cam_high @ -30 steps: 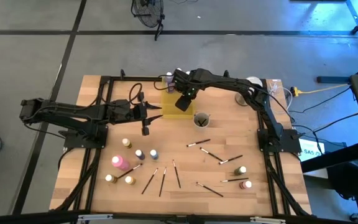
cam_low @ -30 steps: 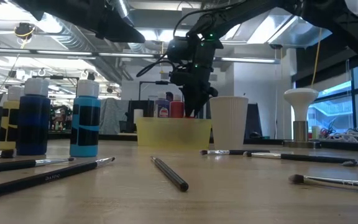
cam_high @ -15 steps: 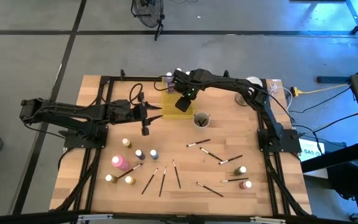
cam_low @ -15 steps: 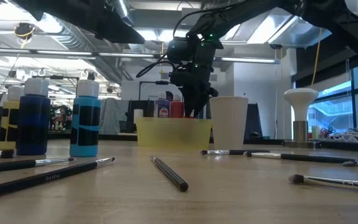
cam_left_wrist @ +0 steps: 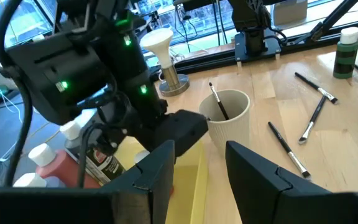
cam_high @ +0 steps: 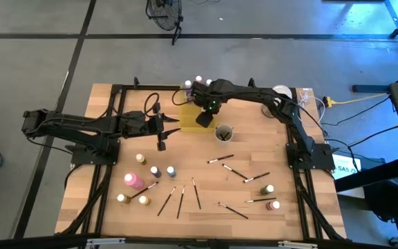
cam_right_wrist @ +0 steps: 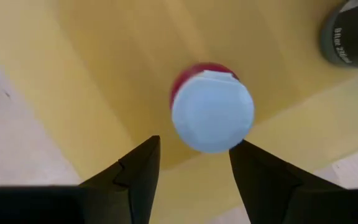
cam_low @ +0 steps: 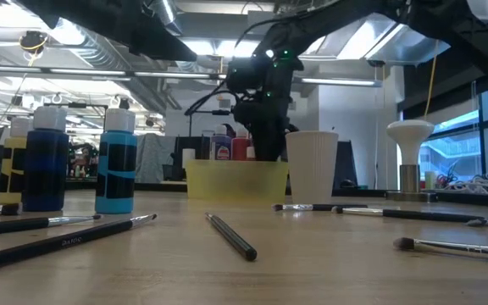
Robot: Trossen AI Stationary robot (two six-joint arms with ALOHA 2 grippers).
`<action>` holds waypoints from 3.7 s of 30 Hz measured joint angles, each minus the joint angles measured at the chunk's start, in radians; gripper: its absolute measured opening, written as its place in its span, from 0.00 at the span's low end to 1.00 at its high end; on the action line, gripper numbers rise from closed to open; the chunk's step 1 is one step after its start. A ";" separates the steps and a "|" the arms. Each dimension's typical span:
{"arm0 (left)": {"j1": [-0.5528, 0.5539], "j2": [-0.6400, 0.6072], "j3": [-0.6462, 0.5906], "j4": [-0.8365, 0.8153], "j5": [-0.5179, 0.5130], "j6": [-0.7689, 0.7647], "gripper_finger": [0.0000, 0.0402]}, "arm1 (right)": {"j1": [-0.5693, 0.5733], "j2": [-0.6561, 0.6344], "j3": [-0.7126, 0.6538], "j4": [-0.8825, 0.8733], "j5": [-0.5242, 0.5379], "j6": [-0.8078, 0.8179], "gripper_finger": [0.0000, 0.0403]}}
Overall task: Pick & Place Paint Supplies
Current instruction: Put the small red paint bottle into the yellow bin, then put the black paintbrush into the white cup
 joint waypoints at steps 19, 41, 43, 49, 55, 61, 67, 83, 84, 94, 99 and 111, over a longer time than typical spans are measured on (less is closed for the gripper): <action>0.000 0.000 0.000 -0.005 0.000 0.000 0.35 | 0.037 -0.001 0.246 -0.342 0.005 -0.003 0.49; 0.000 0.000 0.000 -0.032 0.018 -0.036 0.35 | 0.362 -0.035 0.233 -0.303 -0.007 -0.112 0.49; 0.000 0.000 0.000 -0.037 0.035 -0.041 0.35 | 0.384 -0.033 0.214 -0.316 -0.004 -0.119 0.49; 0.000 0.000 0.000 -0.027 0.034 -0.041 0.35 | 0.427 -0.033 0.230 -0.475 0.068 -0.039 0.49; 0.000 -0.001 0.001 -0.023 0.035 -0.053 0.35 | 0.443 -0.034 0.219 -0.431 0.114 -0.030 0.49; 0.000 0.000 0.001 -0.030 0.035 -0.075 0.35 | 0.443 -0.047 0.209 -0.468 0.086 -0.006 0.49; -0.007 -0.001 0.003 0.026 0.083 -0.094 0.35 | 0.450 -0.089 0.222 -0.459 0.162 0.048 0.49; -0.114 -0.034 0.000 0.228 0.214 -0.093 0.35 | 0.454 -0.089 0.213 -0.471 0.189 0.237 0.49; -0.123 -0.039 0.000 0.242 0.214 -0.093 0.35 | 0.455 -0.089 0.213 -0.471 0.189 0.239 0.49; -0.225 -0.149 0.000 0.228 0.217 -0.105 0.35 | 0.461 -0.089 0.213 -0.471 0.217 0.334 0.49; -0.267 -0.197 0.000 0.189 0.213 -0.132 0.35 | 0.497 -0.090 0.213 -0.471 0.023 0.388 0.49; -0.391 -0.223 0.000 0.121 0.210 -0.233 0.35 | 0.727 -0.092 0.213 -0.471 -0.090 0.672 0.49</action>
